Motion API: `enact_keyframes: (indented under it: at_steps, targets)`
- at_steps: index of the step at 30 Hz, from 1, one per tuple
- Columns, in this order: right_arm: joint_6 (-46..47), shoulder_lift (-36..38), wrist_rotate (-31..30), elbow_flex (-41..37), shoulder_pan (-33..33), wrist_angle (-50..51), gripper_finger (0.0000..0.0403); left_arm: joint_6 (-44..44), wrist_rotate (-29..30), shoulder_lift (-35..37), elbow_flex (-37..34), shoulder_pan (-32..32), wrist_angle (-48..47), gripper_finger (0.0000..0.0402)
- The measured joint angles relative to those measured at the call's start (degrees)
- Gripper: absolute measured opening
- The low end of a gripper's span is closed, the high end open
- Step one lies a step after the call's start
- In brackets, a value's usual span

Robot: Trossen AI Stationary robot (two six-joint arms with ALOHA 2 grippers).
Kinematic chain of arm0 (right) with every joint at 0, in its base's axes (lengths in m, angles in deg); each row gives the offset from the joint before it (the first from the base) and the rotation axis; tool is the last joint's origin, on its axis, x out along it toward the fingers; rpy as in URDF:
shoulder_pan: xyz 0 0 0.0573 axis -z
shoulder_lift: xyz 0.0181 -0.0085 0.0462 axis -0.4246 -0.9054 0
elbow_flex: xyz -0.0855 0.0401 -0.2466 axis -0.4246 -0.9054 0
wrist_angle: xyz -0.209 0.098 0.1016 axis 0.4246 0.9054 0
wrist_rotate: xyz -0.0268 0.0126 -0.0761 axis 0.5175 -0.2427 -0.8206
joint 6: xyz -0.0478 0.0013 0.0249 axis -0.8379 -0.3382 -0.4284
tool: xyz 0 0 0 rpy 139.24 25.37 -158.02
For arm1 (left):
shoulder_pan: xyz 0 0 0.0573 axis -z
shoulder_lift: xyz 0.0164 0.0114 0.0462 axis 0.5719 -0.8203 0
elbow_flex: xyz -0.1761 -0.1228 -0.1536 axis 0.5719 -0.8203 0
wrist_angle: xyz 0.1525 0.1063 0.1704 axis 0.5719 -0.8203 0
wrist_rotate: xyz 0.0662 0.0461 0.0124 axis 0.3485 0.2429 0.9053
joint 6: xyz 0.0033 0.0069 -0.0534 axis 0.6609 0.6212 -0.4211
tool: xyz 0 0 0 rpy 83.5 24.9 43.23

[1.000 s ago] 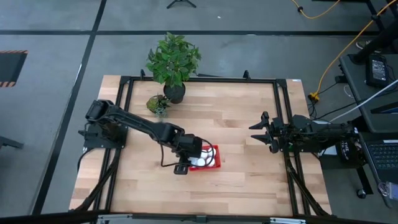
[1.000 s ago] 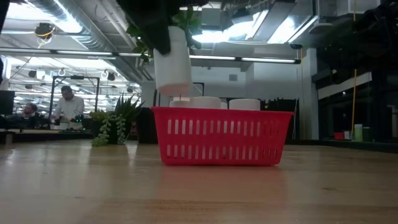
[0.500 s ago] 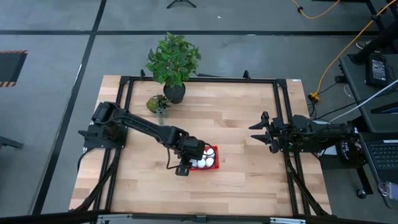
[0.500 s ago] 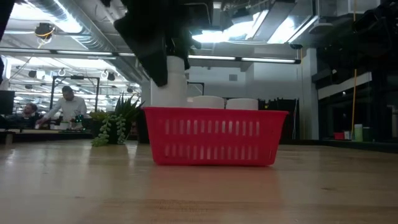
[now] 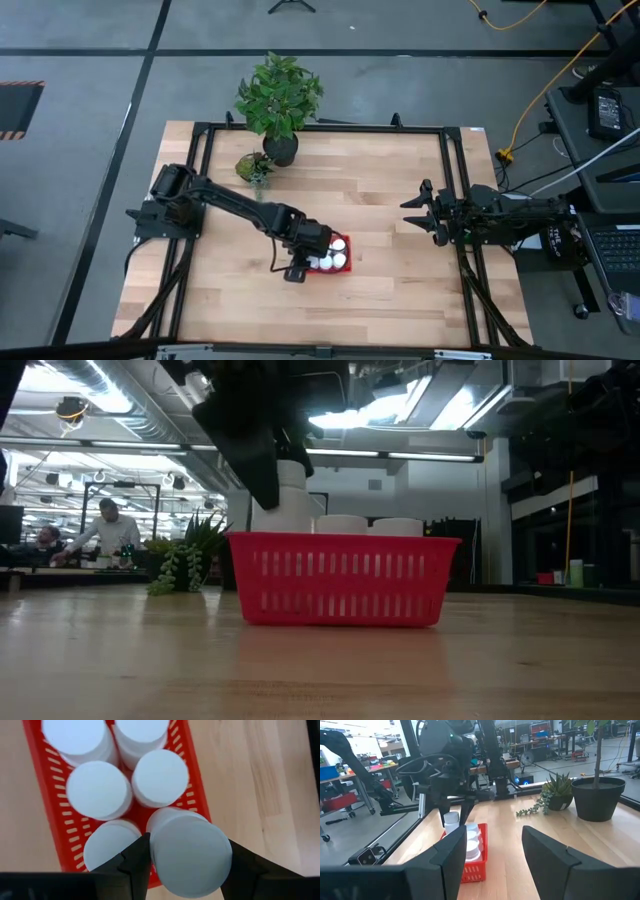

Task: Pick and place pill bottles into a basket
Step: Put the white pill bottles into the red bin

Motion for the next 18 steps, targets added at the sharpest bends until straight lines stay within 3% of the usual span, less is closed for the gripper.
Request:
enact_keyframes:
  at_steps: [18]
  targets:
    - [0.0, 0.0, 0.0, 0.0, 0.0, 0.0, 0.0194, 0.3, -2.0, -3.7, 0.0, -1.4, 1.3, 0.0172]
